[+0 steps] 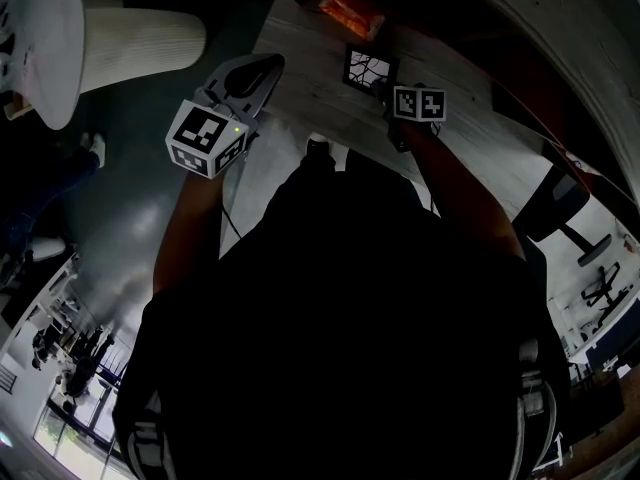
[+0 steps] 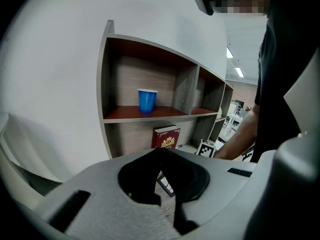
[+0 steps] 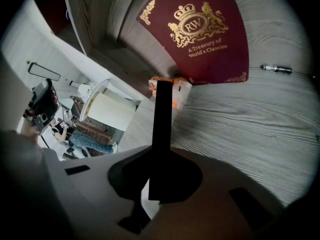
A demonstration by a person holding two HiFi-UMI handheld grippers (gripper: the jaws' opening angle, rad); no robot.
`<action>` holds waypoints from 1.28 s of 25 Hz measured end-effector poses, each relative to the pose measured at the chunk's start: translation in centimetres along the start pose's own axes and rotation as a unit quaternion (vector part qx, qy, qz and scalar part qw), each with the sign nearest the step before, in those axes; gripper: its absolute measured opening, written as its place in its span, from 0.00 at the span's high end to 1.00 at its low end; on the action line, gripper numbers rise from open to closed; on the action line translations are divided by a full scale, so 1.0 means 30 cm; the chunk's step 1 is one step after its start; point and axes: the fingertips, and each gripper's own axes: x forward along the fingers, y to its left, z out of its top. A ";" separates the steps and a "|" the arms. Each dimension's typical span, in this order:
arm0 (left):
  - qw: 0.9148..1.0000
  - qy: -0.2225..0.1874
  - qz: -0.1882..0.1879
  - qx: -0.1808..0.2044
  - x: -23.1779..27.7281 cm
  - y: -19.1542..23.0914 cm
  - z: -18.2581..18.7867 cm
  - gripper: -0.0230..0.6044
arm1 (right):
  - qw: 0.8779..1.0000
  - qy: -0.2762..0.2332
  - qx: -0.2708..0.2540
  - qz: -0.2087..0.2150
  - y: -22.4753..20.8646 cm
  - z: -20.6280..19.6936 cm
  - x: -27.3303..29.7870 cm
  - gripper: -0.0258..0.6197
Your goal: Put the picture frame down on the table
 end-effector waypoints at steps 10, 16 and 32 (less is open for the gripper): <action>1.000 0.008 -0.010 -0.003 0.023 -0.016 -0.017 0.94 | 1.000 -0.008 0.024 0.002 -0.045 -0.008 0.009 0.91; 1.000 0.011 -0.012 -0.003 0.015 -0.016 -0.023 0.94 | 0.999 -0.009 0.035 0.005 -0.058 -0.009 0.019 0.89; 1.000 0.013 -0.017 -0.008 0.020 -0.032 -0.038 0.94 | 0.996 -0.006 0.084 0.008 -0.120 -0.029 0.039 0.84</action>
